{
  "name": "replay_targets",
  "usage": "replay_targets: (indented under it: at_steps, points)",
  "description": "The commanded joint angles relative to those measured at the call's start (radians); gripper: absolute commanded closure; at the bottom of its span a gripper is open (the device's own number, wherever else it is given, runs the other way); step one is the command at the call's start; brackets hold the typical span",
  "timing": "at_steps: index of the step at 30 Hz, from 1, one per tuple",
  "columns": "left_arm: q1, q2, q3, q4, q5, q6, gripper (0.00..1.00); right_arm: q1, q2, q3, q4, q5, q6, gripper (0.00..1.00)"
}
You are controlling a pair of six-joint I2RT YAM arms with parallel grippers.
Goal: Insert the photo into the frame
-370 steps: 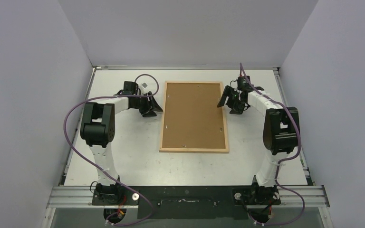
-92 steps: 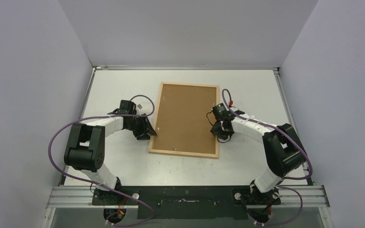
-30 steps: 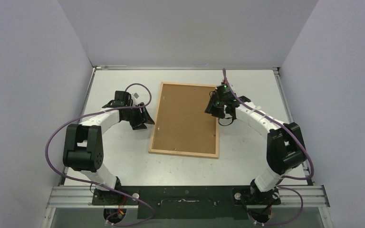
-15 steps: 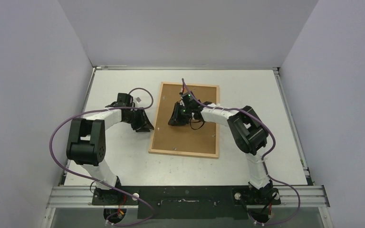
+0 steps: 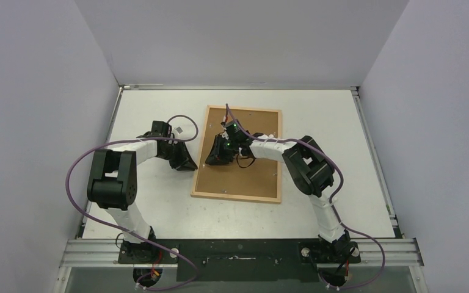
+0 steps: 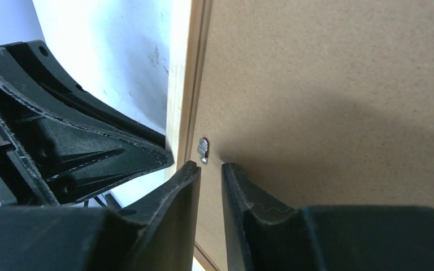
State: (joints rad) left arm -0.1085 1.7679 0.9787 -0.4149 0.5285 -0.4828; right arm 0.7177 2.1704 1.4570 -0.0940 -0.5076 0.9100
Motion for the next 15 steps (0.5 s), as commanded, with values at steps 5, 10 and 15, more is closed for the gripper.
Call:
replay_targets:
  at_steps: [5, 10, 15]
  points:
    - [0.003, 0.015, 0.008, -0.005, 0.019, 0.023, 0.88, 0.017, 0.033, 0.055, 0.023, -0.005, 0.013, 0.75]
    - [0.003, 0.012, 0.000, 0.002, 0.020, 0.017, 0.89, 0.022, 0.048, 0.060, 0.032, -0.021, 0.022, 0.80]
    - [0.003, 0.013, -0.012, 0.015, 0.028, -0.002, 0.92, 0.023, 0.062, 0.067, 0.043, -0.030, 0.029, 0.82]
